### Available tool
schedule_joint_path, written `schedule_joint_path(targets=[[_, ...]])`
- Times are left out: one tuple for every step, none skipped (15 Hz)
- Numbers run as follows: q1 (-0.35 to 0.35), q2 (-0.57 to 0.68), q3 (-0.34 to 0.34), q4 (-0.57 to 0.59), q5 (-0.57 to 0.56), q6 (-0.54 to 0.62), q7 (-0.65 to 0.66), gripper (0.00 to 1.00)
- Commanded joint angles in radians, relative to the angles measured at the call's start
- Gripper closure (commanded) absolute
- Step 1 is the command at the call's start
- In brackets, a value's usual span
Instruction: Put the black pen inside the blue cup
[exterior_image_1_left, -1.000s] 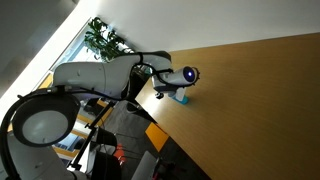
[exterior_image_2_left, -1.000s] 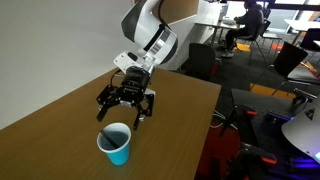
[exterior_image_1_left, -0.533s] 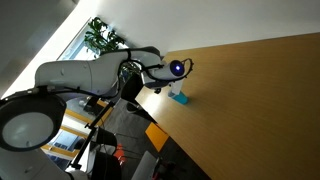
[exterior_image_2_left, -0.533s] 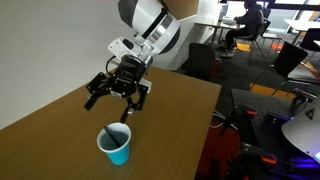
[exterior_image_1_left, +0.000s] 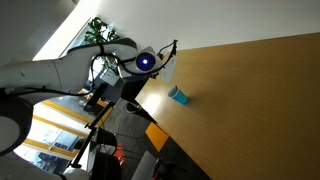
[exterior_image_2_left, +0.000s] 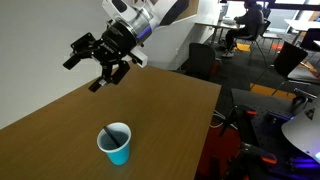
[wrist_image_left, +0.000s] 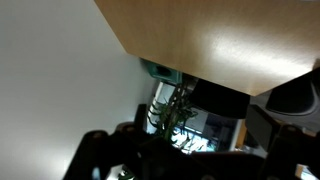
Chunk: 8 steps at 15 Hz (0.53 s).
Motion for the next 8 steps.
schedule_joint_path(targets=[[-0.035,-0.095,0.06,-0.035,0.087,0.153,0.0,0.0],[-0.012,-0.034,0.03,-0.001,0.043,0.093,0.0,0.0],[-0.014,-0.049,0.038,-0.001,0.056,0.12,0.0,0.0],[-0.015,-0.059,0.041,-0.003,0.062,0.129,0.0,0.0],[-0.015,-0.065,0.041,-0.005,0.063,0.131,0.0,0.0],[-0.016,-0.067,0.041,-0.009,0.063,0.131,0.0,0.0],[-0.017,-0.067,0.041,-0.012,0.063,0.131,0.0,0.0],[-0.018,-0.067,0.041,-0.014,0.063,0.131,0.0,0.0]])
